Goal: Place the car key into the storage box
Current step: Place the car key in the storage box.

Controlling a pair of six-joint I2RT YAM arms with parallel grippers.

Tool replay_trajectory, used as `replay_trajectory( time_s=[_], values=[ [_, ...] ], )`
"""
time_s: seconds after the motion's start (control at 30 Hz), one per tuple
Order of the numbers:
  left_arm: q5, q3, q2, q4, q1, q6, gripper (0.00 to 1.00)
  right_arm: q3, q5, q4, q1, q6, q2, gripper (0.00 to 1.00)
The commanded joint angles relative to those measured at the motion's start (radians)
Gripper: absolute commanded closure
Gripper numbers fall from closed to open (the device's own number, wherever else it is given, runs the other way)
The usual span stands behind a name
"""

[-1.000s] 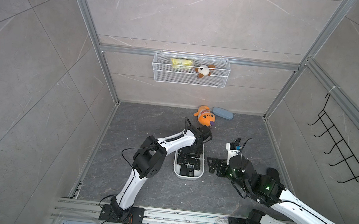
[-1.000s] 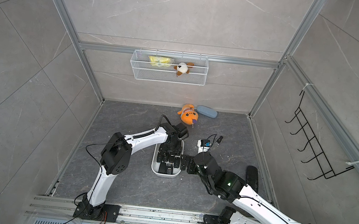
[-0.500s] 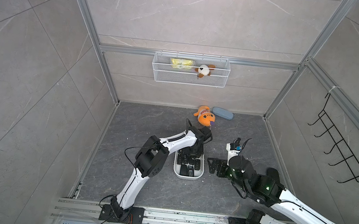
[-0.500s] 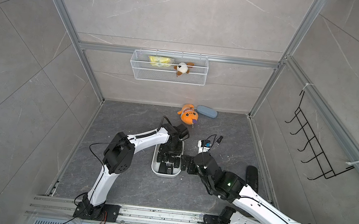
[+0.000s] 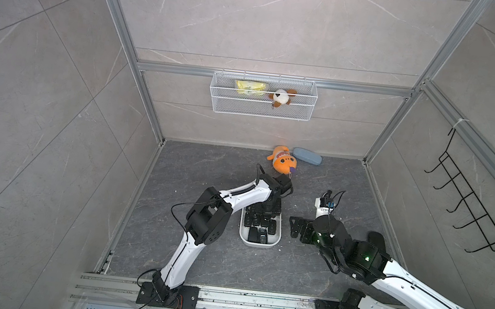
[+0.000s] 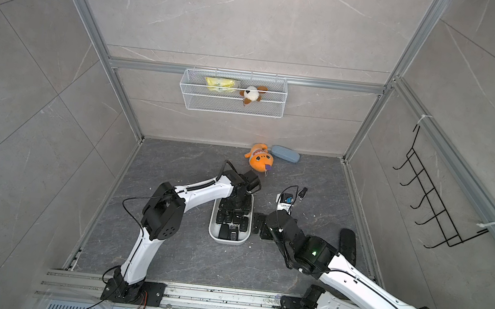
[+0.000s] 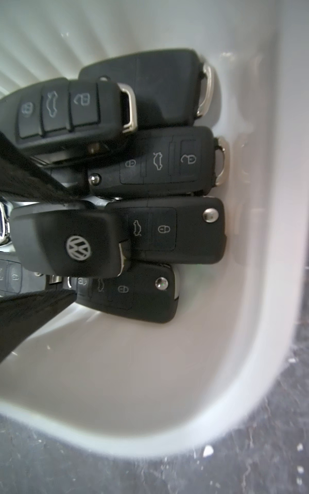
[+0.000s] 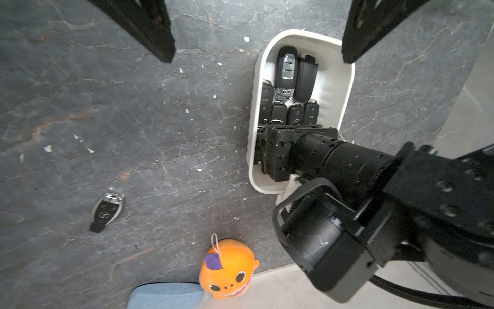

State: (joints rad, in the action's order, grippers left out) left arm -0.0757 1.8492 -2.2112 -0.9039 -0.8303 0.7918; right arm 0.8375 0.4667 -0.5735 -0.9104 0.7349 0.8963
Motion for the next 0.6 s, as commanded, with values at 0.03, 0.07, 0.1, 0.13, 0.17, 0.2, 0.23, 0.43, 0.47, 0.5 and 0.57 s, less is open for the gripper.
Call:
replay_trajectory(
  time_s=[0.03,0.07,0.1,0.13,0.17,0.2,0.23,0.43,0.47,0.5,0.57],
  values=[
    [-0.008,0.019,0.117,-0.010,0.009,-0.023,0.42,0.037,0.147,-0.082,0.002,0.032,0.011,0.00],
    [-0.010,0.018,0.130,-0.010,0.011,-0.025,0.42,0.045,0.166,-0.092,0.006,0.030,0.018,0.00],
    [-0.014,0.014,0.143,-0.009,0.011,-0.030,0.42,0.055,0.181,-0.100,0.014,0.027,0.028,0.00],
    [-0.018,0.010,0.153,-0.008,0.012,-0.034,0.42,0.065,0.191,-0.107,0.019,0.025,0.036,0.00],
    [-0.022,0.005,0.166,-0.008,0.015,-0.037,0.42,0.075,0.198,-0.109,0.029,0.023,0.046,0.00],
    [-0.023,-0.004,0.177,-0.007,0.017,-0.041,0.42,0.083,0.197,-0.106,0.040,0.012,0.056,0.00],
    [-0.027,-0.012,0.188,-0.003,0.020,-0.044,0.42,0.088,0.193,-0.101,0.050,0.004,0.064,0.00],
    [-0.045,-0.079,0.286,0.022,0.041,-0.047,0.39,0.118,0.136,-0.089,0.178,-0.029,0.130,0.00],
    [-0.047,-0.095,0.313,0.035,0.046,-0.050,0.36,0.125,0.116,-0.086,0.201,-0.037,0.144,0.00],
    [-0.047,-0.111,0.338,0.050,0.050,-0.055,0.32,0.134,0.101,-0.085,0.229,-0.044,0.166,0.00],
    [-0.045,-0.141,0.385,0.084,0.053,-0.074,0.25,0.148,0.092,-0.079,0.261,-0.058,0.202,0.00]
  ],
)
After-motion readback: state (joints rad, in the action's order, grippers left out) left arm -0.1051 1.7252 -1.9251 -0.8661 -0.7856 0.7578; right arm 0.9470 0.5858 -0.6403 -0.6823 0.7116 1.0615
